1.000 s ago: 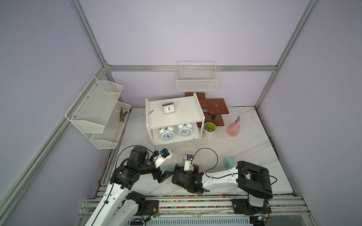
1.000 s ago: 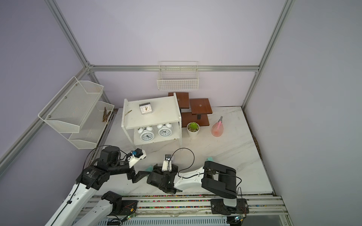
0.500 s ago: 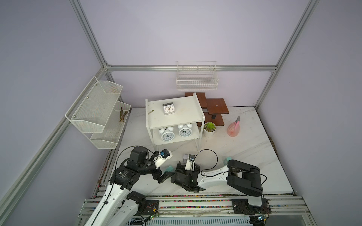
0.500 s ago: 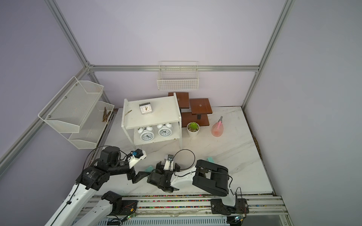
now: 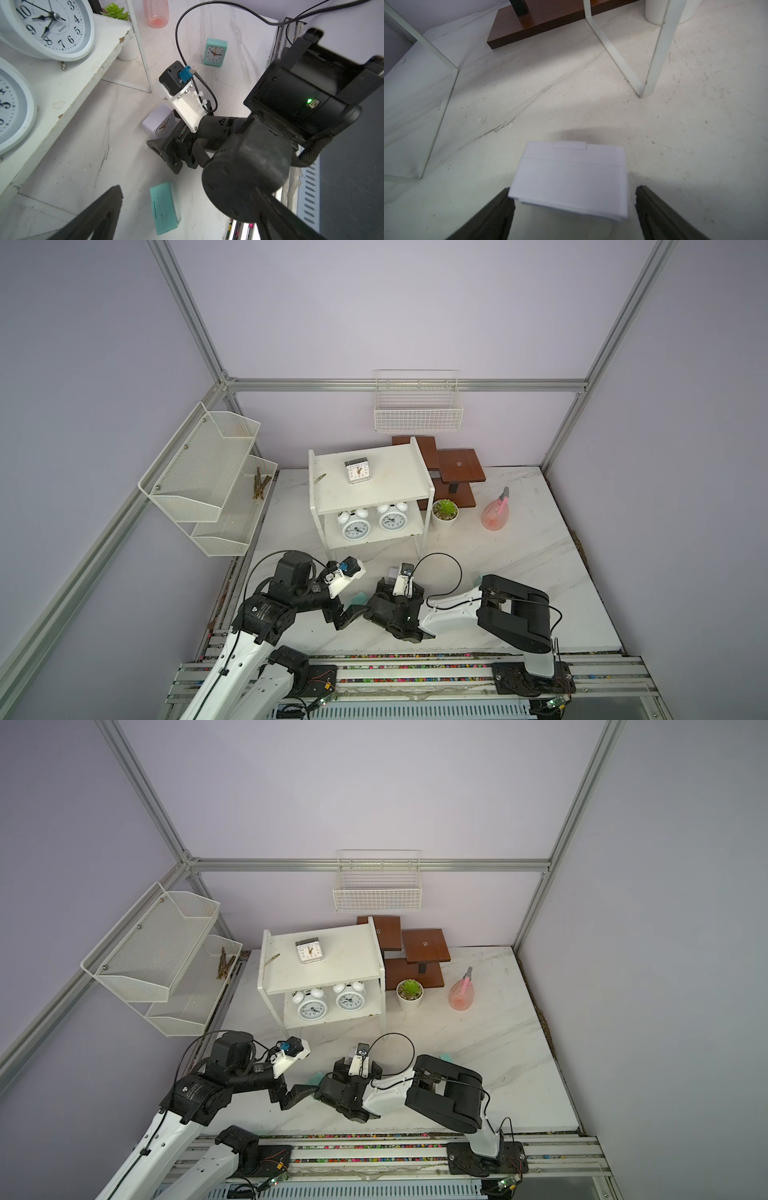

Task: Place the alarm clocks on the shelf by style
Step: Pick up the alarm from the center of the board.

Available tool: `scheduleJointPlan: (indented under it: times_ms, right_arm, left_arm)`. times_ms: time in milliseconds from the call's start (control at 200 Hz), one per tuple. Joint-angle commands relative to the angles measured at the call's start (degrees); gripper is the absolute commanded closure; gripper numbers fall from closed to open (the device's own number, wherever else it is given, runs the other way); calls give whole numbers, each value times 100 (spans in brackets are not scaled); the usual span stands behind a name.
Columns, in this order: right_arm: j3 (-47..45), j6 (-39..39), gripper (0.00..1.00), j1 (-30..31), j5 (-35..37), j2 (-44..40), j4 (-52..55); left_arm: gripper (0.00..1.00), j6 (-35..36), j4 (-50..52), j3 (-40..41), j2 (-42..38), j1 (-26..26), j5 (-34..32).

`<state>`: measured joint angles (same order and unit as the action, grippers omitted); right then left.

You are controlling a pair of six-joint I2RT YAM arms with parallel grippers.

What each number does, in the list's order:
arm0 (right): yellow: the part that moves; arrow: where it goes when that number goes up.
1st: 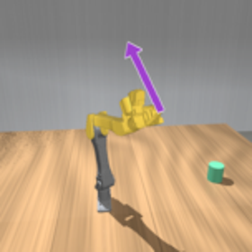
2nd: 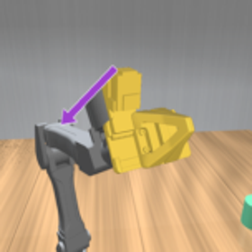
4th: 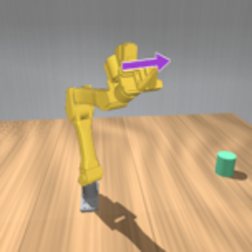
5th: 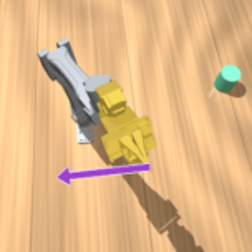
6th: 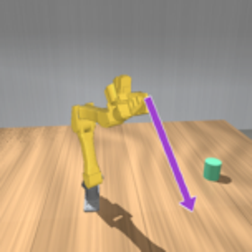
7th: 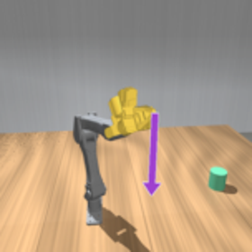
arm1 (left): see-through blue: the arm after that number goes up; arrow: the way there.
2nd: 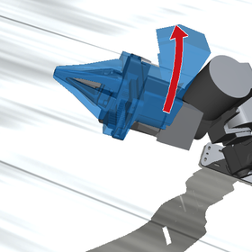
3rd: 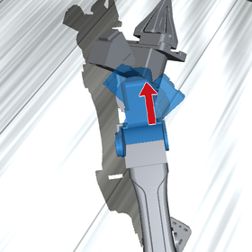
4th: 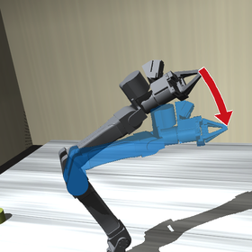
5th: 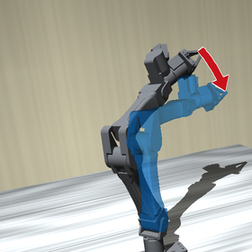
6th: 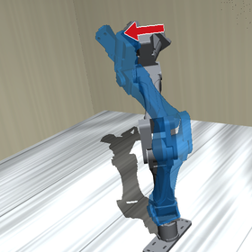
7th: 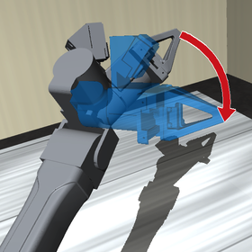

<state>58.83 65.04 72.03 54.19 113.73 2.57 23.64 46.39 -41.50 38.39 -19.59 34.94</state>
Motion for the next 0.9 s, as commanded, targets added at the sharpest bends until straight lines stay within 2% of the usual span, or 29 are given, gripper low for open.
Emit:
scheduleJointPlan:
  times_ms: [0,850,865,895]
  right_arm:
    - [80,-184,8,-27,205,169,-108]
    - [199,-314,32,-43,539,325,29]
    - [199,-322,37,-41,540,321,30]
    - [195,-337,39,-40,533,309,29]
  left_arm:
    - [0,97,-16,38,-48,-16,110]
    - [0,120,-16,48,-53,-14,109]
    - [0,123,-16,48,-51,-14,117]
    - [0,121,-16,54,-52,-18,118]
